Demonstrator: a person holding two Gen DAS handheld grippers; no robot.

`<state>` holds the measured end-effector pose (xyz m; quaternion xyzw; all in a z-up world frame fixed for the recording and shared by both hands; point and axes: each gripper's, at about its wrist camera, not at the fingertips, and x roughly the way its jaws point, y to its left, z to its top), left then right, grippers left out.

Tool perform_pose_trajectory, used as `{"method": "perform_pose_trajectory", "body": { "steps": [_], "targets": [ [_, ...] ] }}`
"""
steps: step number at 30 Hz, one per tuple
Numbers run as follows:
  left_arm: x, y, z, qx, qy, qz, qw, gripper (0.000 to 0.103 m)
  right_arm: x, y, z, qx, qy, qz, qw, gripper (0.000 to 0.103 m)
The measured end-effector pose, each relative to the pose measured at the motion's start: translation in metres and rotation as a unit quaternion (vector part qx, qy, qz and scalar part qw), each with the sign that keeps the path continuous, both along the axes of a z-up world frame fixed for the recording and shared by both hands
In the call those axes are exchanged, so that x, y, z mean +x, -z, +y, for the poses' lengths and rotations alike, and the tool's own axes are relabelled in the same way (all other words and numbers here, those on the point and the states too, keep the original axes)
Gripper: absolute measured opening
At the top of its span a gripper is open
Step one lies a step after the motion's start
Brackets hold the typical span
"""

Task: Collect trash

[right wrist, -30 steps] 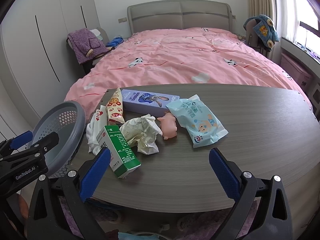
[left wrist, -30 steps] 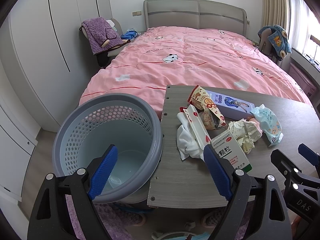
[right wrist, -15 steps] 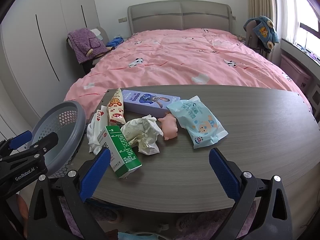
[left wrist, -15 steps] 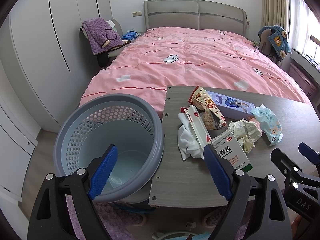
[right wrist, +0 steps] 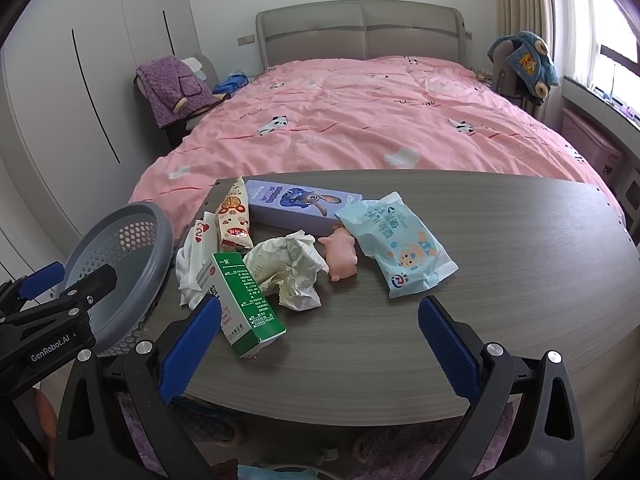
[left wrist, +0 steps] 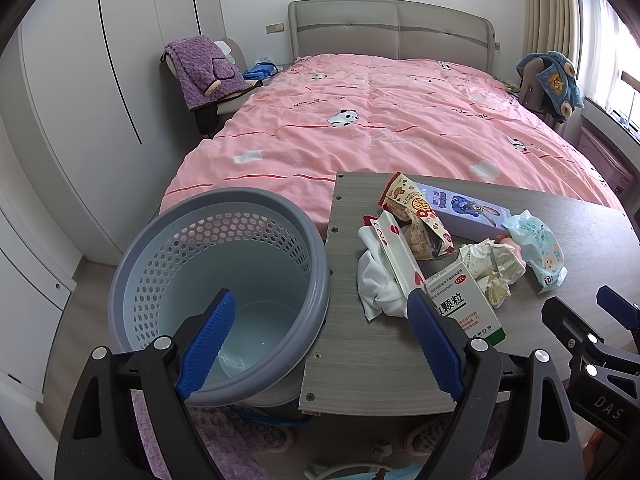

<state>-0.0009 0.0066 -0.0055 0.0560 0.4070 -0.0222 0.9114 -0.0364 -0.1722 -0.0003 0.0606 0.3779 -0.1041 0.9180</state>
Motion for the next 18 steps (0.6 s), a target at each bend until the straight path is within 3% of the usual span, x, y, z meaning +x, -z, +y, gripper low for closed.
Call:
{"method": "perform_pose_trajectory", "body": {
  "steps": [18],
  "targets": [
    [0.0004,0.0017,0.0041,0.001,0.0,0.0,1.0,0.084,0.0026,0.0001,0.0033,-0.005,-0.002,0.001,1.0,0.097]
  ]
}}
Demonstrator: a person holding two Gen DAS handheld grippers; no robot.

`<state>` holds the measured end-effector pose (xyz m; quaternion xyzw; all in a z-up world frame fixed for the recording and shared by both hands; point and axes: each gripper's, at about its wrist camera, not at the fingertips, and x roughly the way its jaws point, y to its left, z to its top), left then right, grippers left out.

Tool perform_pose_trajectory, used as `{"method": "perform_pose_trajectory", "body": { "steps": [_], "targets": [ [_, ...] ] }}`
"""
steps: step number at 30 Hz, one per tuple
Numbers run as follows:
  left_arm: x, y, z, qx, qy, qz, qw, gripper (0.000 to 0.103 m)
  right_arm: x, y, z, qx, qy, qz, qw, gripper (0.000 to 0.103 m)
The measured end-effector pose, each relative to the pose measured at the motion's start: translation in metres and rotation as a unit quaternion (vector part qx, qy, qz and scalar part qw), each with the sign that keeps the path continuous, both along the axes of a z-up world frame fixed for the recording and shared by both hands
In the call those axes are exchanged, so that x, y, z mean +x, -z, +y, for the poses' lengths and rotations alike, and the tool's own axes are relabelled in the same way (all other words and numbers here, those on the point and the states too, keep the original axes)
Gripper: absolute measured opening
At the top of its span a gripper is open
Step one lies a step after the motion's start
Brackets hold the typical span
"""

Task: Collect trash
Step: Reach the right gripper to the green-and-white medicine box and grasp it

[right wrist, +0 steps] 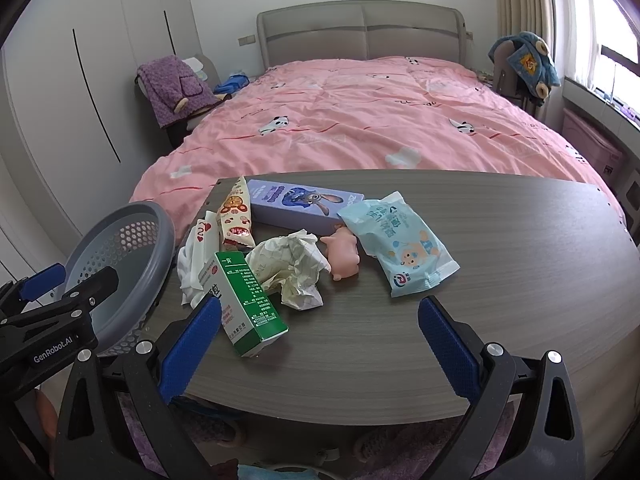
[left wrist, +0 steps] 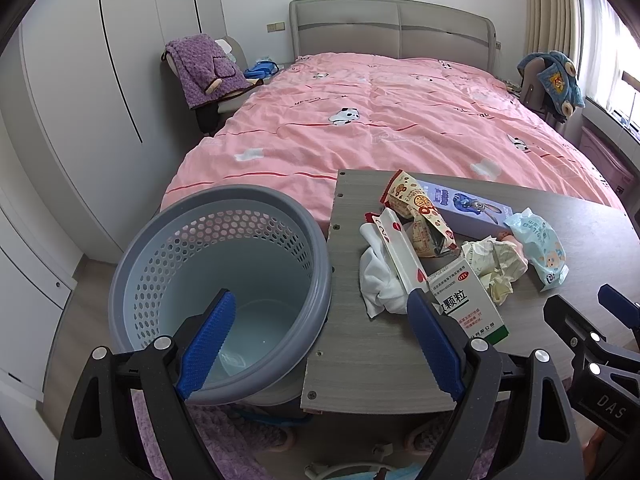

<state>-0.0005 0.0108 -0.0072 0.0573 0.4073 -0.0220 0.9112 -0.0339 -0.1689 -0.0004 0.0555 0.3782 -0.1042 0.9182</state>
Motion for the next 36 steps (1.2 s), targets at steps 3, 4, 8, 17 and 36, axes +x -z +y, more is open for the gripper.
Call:
{"method": "perform_pose_trajectory", "body": {
  "steps": [3,4,8,17,36],
  "targets": [
    [0.0,-0.001,-0.001,0.0,-0.001,0.001,1.0,0.084,0.0,0.001,0.001,0.0,0.0,0.001,1.0,0.097],
    [0.0,0.0,0.0,0.0,-0.001,0.0,1.0,0.084,0.0,0.001,0.0,0.0,0.0,0.001,1.0,0.097],
    [0.0,0.002,0.0,0.0,-0.004,0.001,1.0,0.084,0.001,0.003,0.002,-0.003,-0.003,0.005,1.0,0.097],
    [0.002,0.009,-0.006,-0.006,0.001,0.017,0.9998,0.084,-0.003,0.007,-0.01,0.009,-0.011,0.007,1.0,0.097],
    [0.012,0.011,0.028,0.006,-0.049,0.006,0.9988,0.084,0.029,0.043,0.043,-0.027,-0.097,0.041,0.994,0.079]
  ]
}}
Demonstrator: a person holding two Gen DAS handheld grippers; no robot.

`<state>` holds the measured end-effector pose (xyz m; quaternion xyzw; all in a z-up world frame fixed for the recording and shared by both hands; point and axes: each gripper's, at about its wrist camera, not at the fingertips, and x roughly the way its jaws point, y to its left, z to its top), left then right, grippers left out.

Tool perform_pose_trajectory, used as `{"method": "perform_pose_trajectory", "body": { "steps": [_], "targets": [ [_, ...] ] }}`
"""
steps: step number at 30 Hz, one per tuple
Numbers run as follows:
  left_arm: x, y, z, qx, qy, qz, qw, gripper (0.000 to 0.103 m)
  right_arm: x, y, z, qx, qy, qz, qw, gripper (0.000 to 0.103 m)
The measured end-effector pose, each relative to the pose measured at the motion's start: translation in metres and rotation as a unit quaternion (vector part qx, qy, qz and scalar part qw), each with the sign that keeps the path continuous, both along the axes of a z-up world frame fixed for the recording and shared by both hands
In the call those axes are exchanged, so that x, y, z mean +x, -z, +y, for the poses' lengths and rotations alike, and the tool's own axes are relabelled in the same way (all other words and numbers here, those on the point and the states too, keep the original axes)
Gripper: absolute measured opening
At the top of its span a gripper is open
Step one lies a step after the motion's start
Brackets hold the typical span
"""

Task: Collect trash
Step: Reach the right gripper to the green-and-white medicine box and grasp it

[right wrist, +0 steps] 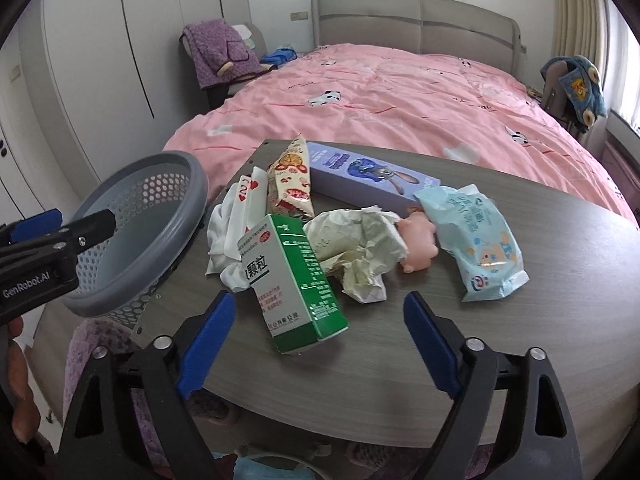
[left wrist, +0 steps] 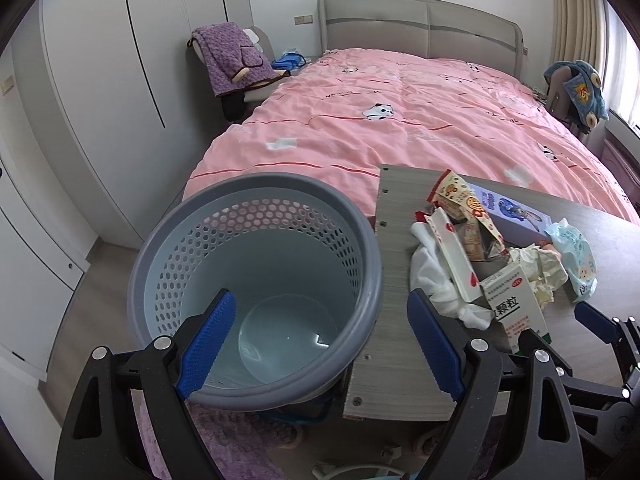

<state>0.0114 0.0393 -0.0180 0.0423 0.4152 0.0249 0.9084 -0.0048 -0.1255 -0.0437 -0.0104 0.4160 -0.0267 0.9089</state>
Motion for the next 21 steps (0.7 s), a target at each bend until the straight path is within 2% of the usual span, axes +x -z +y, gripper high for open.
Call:
{"method": "perform_pose_trajectory", "body": {
  "steps": [15,17,21],
  "targets": [
    [0.006,0.007,0.016,-0.014,-0.015,0.003,0.9998,0.084,0.012,0.024,0.024,-0.068,-0.019,0.026,0.997,0.053],
    [0.006,0.007,0.017,-0.015,-0.015,0.003,0.9998,0.084,0.013,0.026,0.024,-0.07,-0.02,0.029,0.997,0.045],
    [0.006,0.007,0.016,-0.015,-0.013,0.003,0.9998,0.084,0.013,0.024,0.021,-0.054,-0.022,0.027,0.998,0.043]
  ]
}}
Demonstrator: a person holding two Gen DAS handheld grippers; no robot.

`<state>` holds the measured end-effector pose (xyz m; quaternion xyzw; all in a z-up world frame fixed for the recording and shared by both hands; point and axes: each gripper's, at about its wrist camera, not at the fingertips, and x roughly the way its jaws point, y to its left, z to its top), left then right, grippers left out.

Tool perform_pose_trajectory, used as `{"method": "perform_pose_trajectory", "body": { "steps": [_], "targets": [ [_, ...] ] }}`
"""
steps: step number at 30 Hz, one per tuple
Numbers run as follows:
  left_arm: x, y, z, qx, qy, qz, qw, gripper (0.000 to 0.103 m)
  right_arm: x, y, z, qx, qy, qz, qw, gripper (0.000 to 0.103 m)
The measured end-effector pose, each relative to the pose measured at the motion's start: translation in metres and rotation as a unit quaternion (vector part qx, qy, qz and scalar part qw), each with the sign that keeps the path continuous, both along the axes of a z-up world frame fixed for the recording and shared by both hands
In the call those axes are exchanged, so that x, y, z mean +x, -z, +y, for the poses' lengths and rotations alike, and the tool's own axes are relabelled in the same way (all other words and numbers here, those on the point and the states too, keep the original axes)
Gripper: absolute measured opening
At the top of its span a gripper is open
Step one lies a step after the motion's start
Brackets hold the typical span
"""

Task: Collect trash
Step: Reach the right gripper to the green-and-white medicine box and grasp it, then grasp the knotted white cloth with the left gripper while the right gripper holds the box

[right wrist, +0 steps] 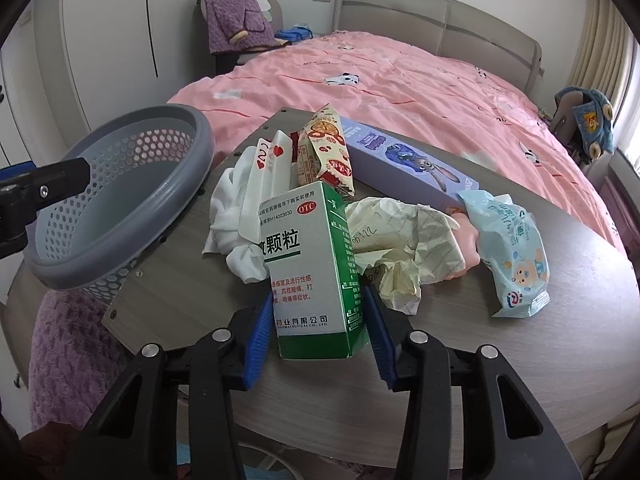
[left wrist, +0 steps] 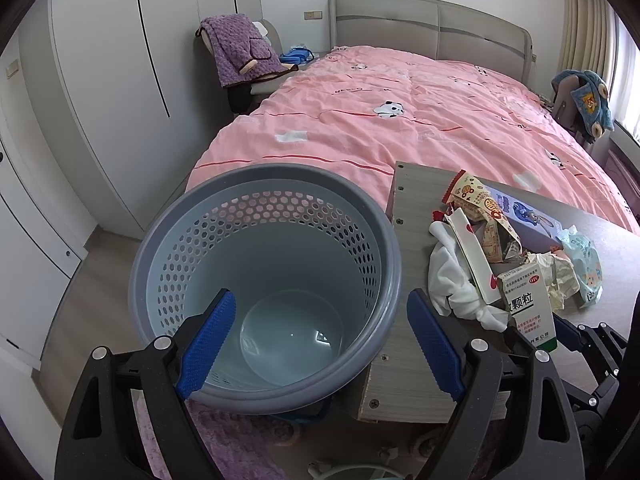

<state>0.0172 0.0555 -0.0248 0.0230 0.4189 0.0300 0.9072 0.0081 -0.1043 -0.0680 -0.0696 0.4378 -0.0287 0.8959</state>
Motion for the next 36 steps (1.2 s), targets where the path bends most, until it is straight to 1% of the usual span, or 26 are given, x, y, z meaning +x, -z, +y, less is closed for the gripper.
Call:
{"method": "perform_pose_trajectory", "body": {
  "steps": [4,8,13,18,22,26,29,31,33,36],
  "targets": [
    [-0.001,-0.001,-0.002,-0.001,0.002,0.0,1.0,0.084,-0.003,-0.007,-0.004,0.022,0.0,-0.006,1.0,0.042],
    [-0.004,-0.003,-0.004,-0.004,0.008,0.001,1.0,0.084,-0.008,-0.017,-0.011,0.058,0.002,-0.01,0.998,0.042],
    [-0.004,-0.006,-0.011,-0.007,0.017,0.001,0.9998,0.084,-0.018,-0.033,-0.023,0.083,0.008,-0.027,0.996,0.042],
    [-0.004,-0.006,-0.026,-0.01,0.03,0.002,0.9995,0.084,-0.028,-0.051,-0.041,0.096,0.022,-0.05,0.994,0.042],
    [0.004,0.001,-0.04,-0.02,0.05,0.021,0.9983,0.084,-0.035,-0.057,-0.059,0.103,0.036,-0.061,0.992,0.042],
    [0.011,0.009,-0.058,-0.008,0.061,0.029,0.9977,0.084,-0.039,-0.057,-0.074,0.113,0.048,-0.066,0.99,0.042],
    [0.018,0.016,-0.067,-0.011,0.067,0.037,0.997,0.084,-0.043,-0.054,-0.084,0.113,0.058,-0.069,0.99,0.042],
    [0.023,0.021,-0.074,-0.006,0.066,0.043,0.9969,0.084,-0.044,-0.054,-0.088,0.116,0.059,-0.071,0.989,0.042],
    [0.028,0.028,-0.082,0.013,0.062,0.049,0.9967,0.084,-0.046,-0.054,-0.091,0.118,0.06,-0.075,0.988,0.042],
    [0.032,0.037,-0.092,0.031,0.063,0.057,0.9959,0.084,-0.048,-0.054,-0.096,0.121,0.061,-0.079,0.988,0.042]
  ]
}}
